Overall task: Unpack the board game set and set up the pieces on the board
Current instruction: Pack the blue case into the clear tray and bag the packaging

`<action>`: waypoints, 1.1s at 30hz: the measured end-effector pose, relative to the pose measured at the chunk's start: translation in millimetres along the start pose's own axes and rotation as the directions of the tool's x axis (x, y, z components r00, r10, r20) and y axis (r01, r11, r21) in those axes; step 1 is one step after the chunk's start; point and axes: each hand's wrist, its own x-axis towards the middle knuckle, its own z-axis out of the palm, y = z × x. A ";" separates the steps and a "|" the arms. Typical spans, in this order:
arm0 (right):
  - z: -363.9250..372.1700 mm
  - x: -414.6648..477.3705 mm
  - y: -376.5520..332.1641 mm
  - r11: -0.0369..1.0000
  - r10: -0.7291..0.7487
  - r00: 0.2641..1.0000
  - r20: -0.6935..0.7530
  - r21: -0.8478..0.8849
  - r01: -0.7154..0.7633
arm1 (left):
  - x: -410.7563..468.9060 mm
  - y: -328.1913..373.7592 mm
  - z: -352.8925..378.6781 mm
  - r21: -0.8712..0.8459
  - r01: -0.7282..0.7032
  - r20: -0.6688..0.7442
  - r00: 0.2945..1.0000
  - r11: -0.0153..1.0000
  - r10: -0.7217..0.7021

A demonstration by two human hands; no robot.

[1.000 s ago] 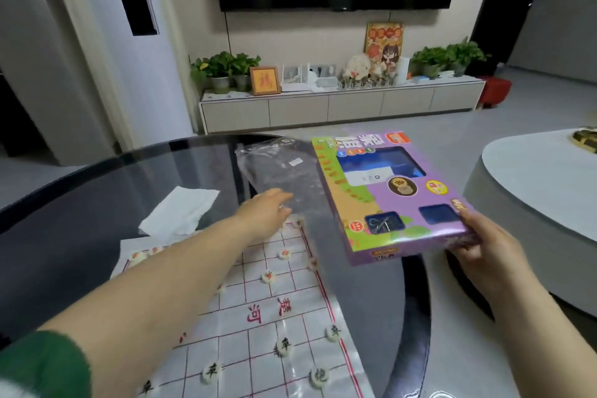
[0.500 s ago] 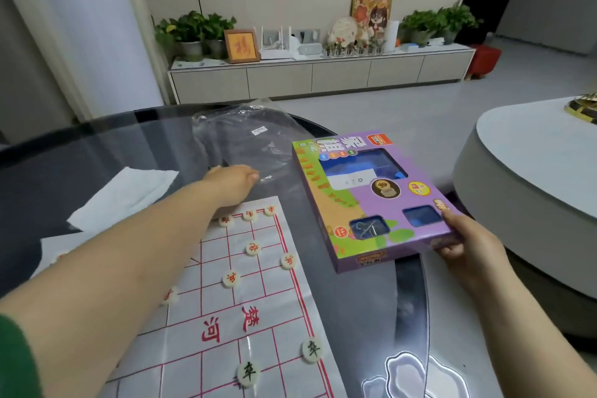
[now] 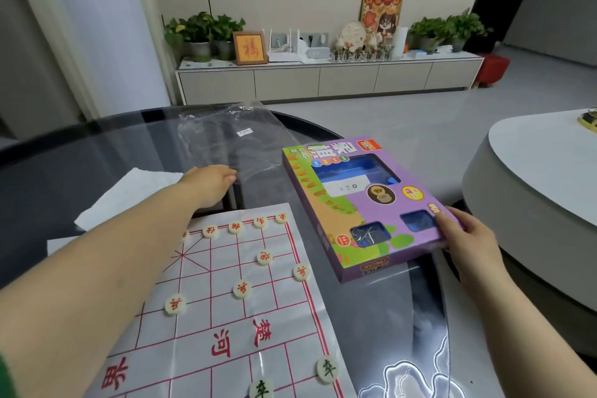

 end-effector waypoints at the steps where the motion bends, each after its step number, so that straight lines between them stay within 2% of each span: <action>1: 2.1 -0.3 -1.2 0.998 -0.034 0.999 -0.019 -0.057 0.032 | 0.7 -3.5 0.6 -0.010 0.005 -0.006 1.000 1.000 -0.005; 6: 4.5 -0.7 -6.4 0.904 -0.137 0.990 -0.036 -0.414 0.110 | 0.0 -18.9 2.3 -0.035 0.014 -0.038 0.999 0.999 -0.015; 8: 7.5 -2.2 -13.0 0.770 -0.237 0.971 -0.038 -0.616 0.164 | -1.6 -24.4 1.7 -0.044 0.025 -0.056 0.998 0.999 -0.028; 10: 17.6 -9.2 -24.2 0.637 -0.371 0.927 0.049 -0.714 0.292 | -3.7 -30.9 1.0 -0.068 0.035 -0.077 0.996 0.997 -0.040; 14: 49.5 -26.7 -35.1 0.513 -0.385 0.863 0.328 -0.701 0.496 | -12.3 -41.7 0.0 -0.192 0.046 -0.176 0.981 0.980 -0.081; 17: 59.4 -30.0 -33.8 0.486 -0.332 0.868 0.368 -0.722 0.492 | -16.1 -48.2 -4.0 -0.280 0.121 -0.326 0.921 0.952 -0.213; 19: 59.7 -31.1 -34.7 0.479 -0.326 0.876 0.356 -0.737 0.478 | -17.9 -54.5 -7.5 -0.301 0.207 -0.287 0.912 0.931 -0.295; 21: 60.3 -32.2 -35.2 0.456 -0.325 0.874 0.361 -0.750 0.480 | -17.2 -59.6 -8.9 -0.219 0.197 -0.197 0.950 0.955 -0.241; 24: 61.2 -32.4 -36.1 0.444 -0.325 0.871 0.369 -0.753 0.485 | -12.8 -57.5 -5.4 -0.042 0.067 -0.147 0.986 0.997 -0.073; 26: 61.3 -32.4 -37.6 0.437 -0.328 0.868 0.372 -0.755 0.488 | -9.5 -51.4 -5.0 -0.051 0.068 -0.182 0.980 0.996 -0.077; 28: 61.6 -32.4 -38.0 0.440 -0.335 0.866 0.372 -0.751 0.493 | -7.2 -45.4 -6.5 -0.043 0.135 -0.231 0.963 0.990 -0.141; 31: 61.3 -31.8 -37.0 0.443 -0.342 0.861 0.377 -0.743 0.502 | -1.3 -44.4 -5.0 0.155 0.178 -0.341 0.933 0.972 -0.116; 33: 61.1 -29.3 -35.9 0.465 -0.354 0.856 0.376 -0.723 0.510 | 0.0 -46.2 -7.4 0.096 0.208 -0.434 0.889 0.973 -0.147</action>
